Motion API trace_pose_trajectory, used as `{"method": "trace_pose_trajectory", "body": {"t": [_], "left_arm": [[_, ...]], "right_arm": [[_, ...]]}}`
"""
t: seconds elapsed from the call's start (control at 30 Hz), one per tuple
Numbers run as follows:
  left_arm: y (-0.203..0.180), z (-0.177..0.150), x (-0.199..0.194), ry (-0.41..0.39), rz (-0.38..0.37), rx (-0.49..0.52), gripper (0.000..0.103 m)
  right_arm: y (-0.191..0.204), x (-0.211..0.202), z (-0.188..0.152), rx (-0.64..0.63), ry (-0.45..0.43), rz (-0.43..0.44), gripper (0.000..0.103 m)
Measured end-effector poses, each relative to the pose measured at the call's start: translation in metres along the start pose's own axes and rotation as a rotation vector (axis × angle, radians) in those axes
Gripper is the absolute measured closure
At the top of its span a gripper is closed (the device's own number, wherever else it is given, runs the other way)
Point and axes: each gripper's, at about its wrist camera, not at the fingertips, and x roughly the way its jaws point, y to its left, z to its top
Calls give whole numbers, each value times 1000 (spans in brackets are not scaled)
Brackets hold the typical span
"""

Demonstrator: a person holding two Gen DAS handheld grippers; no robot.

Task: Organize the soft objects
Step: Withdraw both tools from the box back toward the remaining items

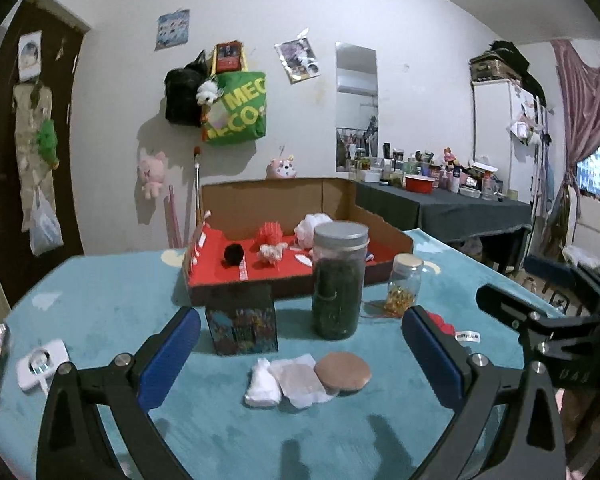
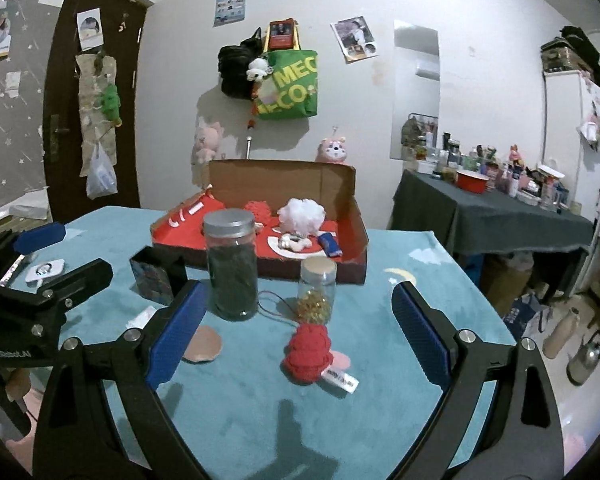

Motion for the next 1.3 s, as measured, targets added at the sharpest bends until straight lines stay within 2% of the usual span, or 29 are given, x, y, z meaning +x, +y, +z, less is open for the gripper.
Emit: {"method": "trace_pose_trajectory", "body": {"t": [0.3,0.7,1.3], "left_arm": [[-1,-28,20,61,41,22,0],[7,-54,39,154,51,-42,0],[19,-57,46,211,74,-81,0]], "right_arm": [[-2,16,-32,54,29,3,8],[-4,33,-59,75,79,-26,8],[-4,46,-74,101,145,-9,8]]}}
